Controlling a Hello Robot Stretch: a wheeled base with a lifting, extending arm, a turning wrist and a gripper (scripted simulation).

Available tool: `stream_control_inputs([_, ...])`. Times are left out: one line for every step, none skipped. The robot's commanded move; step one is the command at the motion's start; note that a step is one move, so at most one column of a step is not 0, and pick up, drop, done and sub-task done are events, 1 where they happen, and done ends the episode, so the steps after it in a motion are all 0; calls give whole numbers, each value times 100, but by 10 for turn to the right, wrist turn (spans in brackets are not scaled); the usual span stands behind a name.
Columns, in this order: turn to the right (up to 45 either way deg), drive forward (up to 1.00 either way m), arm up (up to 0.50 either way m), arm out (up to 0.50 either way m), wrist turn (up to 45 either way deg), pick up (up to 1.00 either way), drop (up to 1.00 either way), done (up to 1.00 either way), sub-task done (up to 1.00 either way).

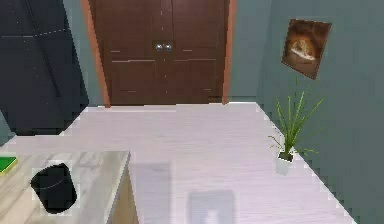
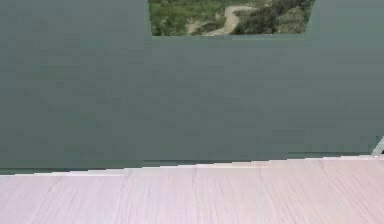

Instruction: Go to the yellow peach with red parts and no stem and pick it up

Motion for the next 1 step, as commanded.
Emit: stream_control_inputs([0, 80, 0, 0, 0, 0, 0, 0, 0])
